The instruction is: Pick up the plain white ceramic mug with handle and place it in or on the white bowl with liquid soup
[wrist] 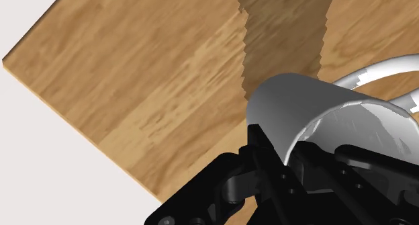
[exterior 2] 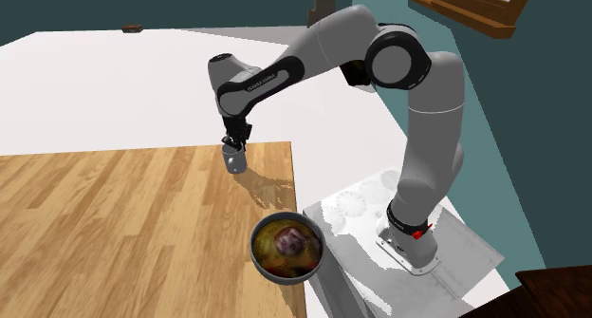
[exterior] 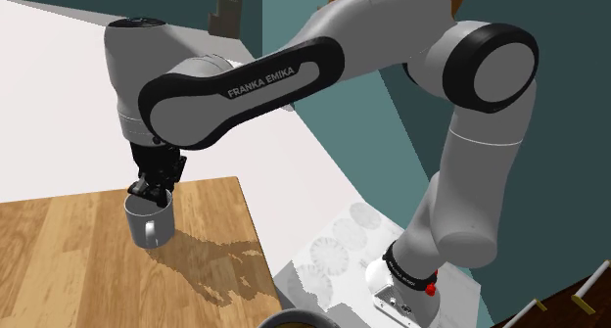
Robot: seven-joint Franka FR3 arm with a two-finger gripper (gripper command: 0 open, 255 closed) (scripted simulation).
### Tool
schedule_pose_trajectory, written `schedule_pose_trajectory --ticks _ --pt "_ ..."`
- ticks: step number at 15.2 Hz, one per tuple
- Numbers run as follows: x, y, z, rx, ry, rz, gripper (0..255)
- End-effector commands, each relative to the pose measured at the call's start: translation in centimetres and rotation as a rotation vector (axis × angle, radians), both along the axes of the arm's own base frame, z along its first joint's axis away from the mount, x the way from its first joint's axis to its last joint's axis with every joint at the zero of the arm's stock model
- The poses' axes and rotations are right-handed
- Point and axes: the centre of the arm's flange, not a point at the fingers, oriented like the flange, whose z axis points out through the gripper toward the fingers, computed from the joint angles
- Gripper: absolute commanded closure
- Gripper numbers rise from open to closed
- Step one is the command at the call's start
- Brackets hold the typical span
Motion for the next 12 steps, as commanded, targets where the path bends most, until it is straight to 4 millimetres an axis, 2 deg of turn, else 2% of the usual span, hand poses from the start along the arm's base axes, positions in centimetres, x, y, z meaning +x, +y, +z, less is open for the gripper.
schedule_pose_trajectory --ticks 1,12 --pt "0.1 0.0 0.9 0.0 0.0 0.0 255" --pt "0.1 0.0 6.8 0.0 0.0 0.0 255"
